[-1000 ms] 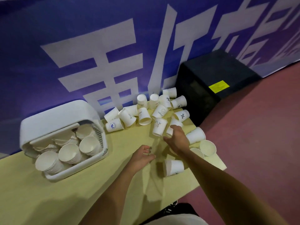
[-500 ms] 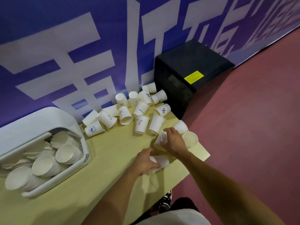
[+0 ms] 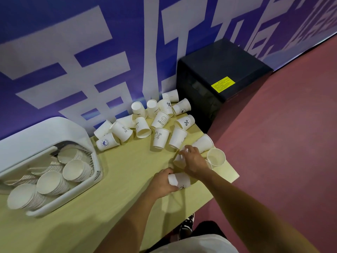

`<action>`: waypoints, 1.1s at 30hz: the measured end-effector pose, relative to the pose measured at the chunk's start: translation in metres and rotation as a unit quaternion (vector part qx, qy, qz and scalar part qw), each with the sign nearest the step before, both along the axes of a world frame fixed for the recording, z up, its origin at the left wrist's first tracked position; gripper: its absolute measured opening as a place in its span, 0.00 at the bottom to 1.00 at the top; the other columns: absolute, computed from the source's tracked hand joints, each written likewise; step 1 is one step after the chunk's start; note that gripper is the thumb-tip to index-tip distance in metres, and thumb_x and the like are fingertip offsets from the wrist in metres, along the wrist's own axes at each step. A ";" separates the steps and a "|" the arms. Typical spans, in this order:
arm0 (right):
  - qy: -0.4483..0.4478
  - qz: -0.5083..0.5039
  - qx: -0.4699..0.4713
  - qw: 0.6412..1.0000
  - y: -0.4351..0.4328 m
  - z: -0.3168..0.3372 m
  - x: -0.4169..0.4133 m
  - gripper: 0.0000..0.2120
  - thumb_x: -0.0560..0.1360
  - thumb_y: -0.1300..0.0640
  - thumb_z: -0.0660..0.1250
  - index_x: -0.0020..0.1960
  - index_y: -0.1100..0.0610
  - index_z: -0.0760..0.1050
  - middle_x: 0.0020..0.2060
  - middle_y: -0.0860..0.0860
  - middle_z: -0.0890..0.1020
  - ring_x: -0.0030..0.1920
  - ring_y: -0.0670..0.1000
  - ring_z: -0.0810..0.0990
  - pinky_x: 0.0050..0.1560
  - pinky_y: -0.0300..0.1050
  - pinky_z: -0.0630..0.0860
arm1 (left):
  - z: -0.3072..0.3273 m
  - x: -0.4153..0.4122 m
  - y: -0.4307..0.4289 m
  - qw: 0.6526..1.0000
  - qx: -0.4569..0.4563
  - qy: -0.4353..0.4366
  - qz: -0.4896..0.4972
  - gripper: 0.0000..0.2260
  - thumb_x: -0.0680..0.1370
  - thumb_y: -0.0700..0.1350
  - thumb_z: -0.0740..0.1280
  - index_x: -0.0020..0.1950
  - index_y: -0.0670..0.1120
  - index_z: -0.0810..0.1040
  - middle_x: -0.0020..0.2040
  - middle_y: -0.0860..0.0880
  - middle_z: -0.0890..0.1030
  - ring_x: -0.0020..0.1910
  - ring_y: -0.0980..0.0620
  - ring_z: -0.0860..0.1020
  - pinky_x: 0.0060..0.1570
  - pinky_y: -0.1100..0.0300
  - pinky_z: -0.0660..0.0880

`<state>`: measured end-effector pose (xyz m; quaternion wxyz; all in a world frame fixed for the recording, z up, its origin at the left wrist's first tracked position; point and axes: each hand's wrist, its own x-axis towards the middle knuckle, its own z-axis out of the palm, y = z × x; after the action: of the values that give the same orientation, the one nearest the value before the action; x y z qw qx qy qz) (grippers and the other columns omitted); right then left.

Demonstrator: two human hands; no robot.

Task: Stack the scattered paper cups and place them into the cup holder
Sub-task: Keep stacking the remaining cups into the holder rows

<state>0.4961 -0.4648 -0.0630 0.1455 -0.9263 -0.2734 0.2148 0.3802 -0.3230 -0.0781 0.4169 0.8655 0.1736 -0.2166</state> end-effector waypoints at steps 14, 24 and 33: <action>-0.100 0.137 -0.060 0.984 0.019 -0.006 0.011 0.17 0.83 0.48 0.58 0.71 0.49 0.71 0.68 0.53 0.72 0.67 0.58 0.68 0.64 0.52 0.68 | -0.005 -0.004 0.022 0.997 0.008 0.021 0.077 0.29 0.67 0.51 0.77 0.66 0.50 0.74 0.61 0.48 0.77 0.57 0.49 0.76 0.54 0.58 0.74; -0.099 0.202 -0.105 0.969 0.053 -0.004 0.003 0.25 0.79 0.50 0.64 0.75 0.46 0.64 0.71 0.54 0.68 0.71 0.57 0.65 0.69 0.53 0.64 | -0.002 -0.036 0.052 0.984 0.014 0.035 0.173 0.31 0.68 0.52 0.77 0.67 0.46 0.71 0.60 0.46 0.76 0.55 0.47 0.77 0.46 0.59 0.72; -0.073 0.175 0.041 0.981 0.116 0.007 -0.015 0.31 0.69 0.46 0.75 0.67 0.56 0.72 0.54 0.56 0.80 0.53 0.60 0.78 0.51 0.52 0.74 | 0.010 -0.094 0.099 0.961 0.022 0.027 0.274 0.32 0.66 0.51 0.78 0.66 0.48 0.70 0.60 0.47 0.72 0.50 0.51 0.75 0.31 0.69 0.71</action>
<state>0.4808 -0.3485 -0.0565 0.1227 -0.8705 -0.4500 0.1573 0.2858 -0.2241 -0.0679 0.4365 0.7873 0.4203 -0.1139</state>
